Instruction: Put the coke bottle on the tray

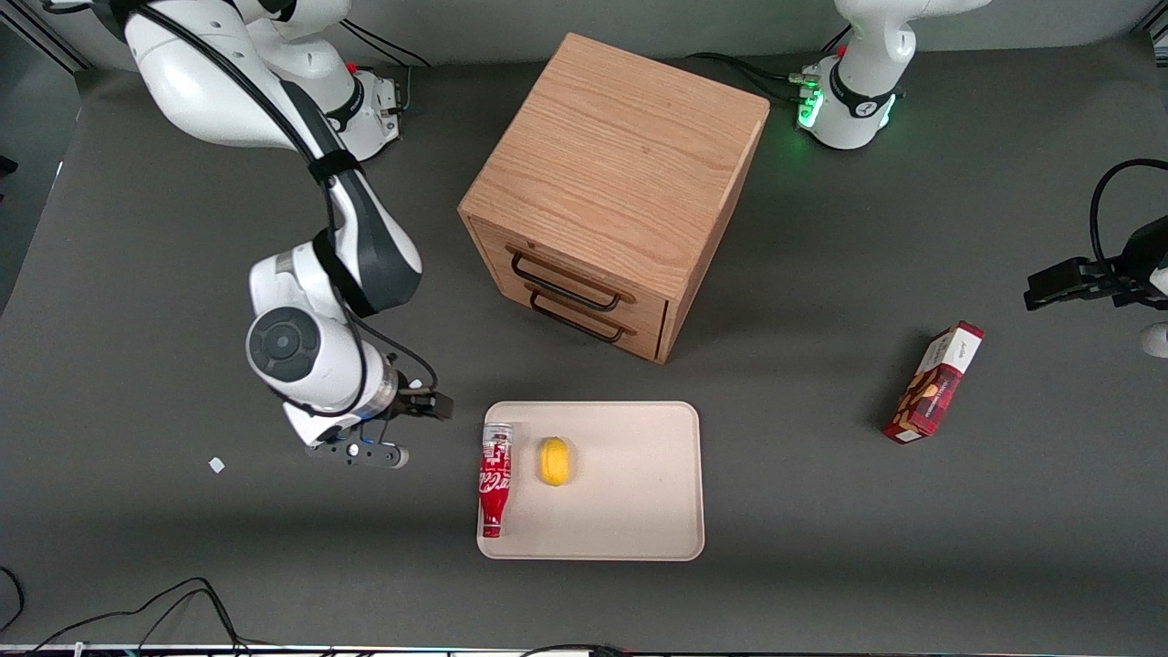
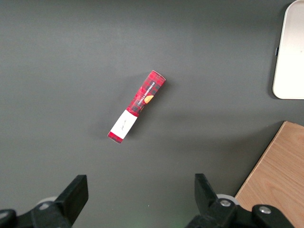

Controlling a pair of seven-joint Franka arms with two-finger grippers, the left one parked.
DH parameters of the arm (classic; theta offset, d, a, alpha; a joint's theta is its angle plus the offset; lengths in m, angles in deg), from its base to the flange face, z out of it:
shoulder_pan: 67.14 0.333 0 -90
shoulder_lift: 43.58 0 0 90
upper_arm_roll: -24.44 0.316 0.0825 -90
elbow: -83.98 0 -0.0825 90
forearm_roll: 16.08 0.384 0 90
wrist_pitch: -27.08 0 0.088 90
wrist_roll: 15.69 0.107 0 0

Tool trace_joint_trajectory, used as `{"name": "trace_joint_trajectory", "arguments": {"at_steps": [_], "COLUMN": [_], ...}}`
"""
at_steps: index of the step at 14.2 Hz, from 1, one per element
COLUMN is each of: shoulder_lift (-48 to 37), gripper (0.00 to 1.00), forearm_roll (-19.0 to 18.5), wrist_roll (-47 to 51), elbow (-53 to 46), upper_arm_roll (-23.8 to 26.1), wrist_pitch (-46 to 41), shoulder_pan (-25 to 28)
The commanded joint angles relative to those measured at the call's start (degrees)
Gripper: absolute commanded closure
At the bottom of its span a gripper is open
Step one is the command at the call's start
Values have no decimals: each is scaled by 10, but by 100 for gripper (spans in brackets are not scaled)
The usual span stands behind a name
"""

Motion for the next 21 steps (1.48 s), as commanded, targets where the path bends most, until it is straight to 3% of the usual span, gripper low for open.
{"name": "trace_joint_trajectory", "arguments": {"at_steps": [1, 10, 21], "shoulder_lift": [-175, -198, -362], "gripper": [0, 0, 0], "forearm_roll": [22, 22, 22], "wrist_roll": [-114, -111, -136], "elbow": [78, 95, 205], "upper_arm_roll": [19, 11, -52], "wrist_pitch": [-124, -127, -145], "shoulder_pan": [-90, -64, -36]}}
